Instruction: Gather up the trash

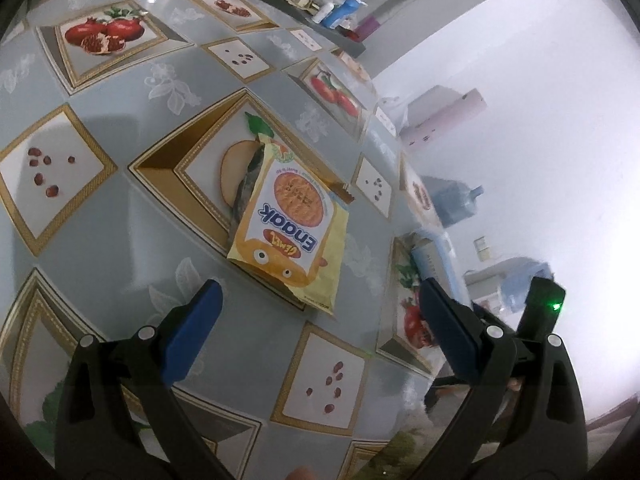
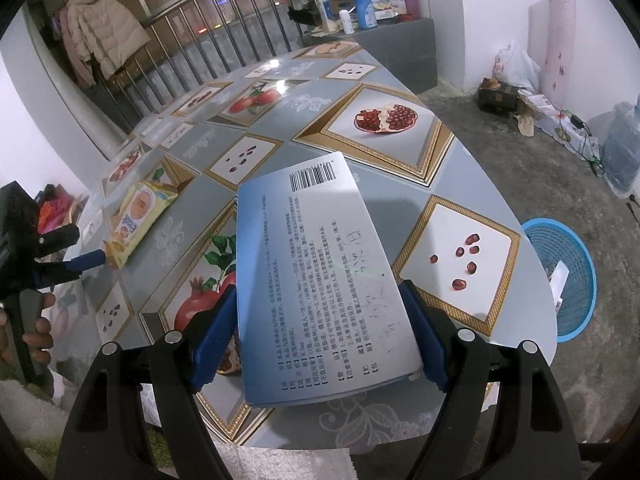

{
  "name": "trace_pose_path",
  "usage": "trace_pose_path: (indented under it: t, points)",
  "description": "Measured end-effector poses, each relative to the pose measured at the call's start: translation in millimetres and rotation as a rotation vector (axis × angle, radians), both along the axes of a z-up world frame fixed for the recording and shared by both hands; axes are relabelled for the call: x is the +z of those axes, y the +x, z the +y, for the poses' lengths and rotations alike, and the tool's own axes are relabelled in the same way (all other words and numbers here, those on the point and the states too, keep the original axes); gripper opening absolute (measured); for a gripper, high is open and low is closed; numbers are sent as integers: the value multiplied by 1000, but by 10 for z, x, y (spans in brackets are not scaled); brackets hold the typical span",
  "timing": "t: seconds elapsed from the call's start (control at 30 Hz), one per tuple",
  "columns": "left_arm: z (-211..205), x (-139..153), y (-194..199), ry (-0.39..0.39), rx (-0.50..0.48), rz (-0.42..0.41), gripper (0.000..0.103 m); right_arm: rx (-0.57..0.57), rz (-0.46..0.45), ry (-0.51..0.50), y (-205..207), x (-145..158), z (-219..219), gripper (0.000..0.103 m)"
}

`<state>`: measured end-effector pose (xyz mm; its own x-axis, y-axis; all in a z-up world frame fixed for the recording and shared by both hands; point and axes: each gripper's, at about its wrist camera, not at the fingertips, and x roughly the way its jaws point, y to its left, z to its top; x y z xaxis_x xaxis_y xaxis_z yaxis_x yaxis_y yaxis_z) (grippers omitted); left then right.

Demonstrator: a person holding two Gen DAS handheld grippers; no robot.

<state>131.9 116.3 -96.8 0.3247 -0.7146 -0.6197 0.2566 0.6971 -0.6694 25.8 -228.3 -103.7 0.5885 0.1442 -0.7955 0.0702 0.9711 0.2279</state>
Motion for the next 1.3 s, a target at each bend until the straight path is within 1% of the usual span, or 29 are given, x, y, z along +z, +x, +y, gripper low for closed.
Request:
trace_pose_path:
  t: [0.2,0.3,0.47,0.53,0.6,0.67,0.73,0.8,0.83,0.87,0.9,0.97,1.03,1.07,1.1,1.13,1.2,1.23,1.3]
  points:
    - [9,-6,-15,1,0,-3,94,0,-1,0,-2,-1,0,77]
    - [-20,12,-25,29,-8,-11,94,0,-1,1,-3,-1,0,77]
    - [-8,17,-30,29,0,-8,94,1,-2,0,-4,-2,-2,77]
    - [-23,27,-27,43,-5,-6,94,1,-2,1,-3,-2,-1,77]
    - [-58,53,-38,98,-2,-19,94,1,-1,2,5,4,0,77]
    - [-112,98,-54,187,1,-59,94,0,-1,5,5,2,1,77]
    - [-138,154,-68,214,-10,-94,94,0,-2,11,19,13,2,77]
    - [-183,259,-85,244,-34,-154,94,1,-2,14,27,21,3,77]
    - [-225,315,-100,276,-50,-193,93,2,-2,18,34,24,0,77]
    - [-263,352,-111,301,-63,-221,88,1,-1,21,40,25,-3,77]
    - [-334,398,-130,346,-93,-265,85,1,-1,24,46,27,-6,77]
    - [-464,432,-167,422,-142,-320,77,-1,-1,38,49,25,-22,77]
    - [-576,420,-199,475,-184,-350,71,1,0,44,53,22,-31,77]
    - [-615,405,-213,497,-197,-360,70,2,0,46,45,18,-41,77]
    - [-692,365,-246,542,-221,-378,67,2,2,47,51,18,-37,77]
    - [-742,338,-262,567,-235,-387,64,3,5,47,63,20,-32,77]
    - [-819,262,-289,618,-259,-392,62,4,8,46,67,18,-22,77]
    - [-852,215,-289,647,-266,-390,59,4,10,48,77,17,-21,77]
    - [-881,149,-269,683,-260,-375,55,4,12,51,82,15,-25,77]
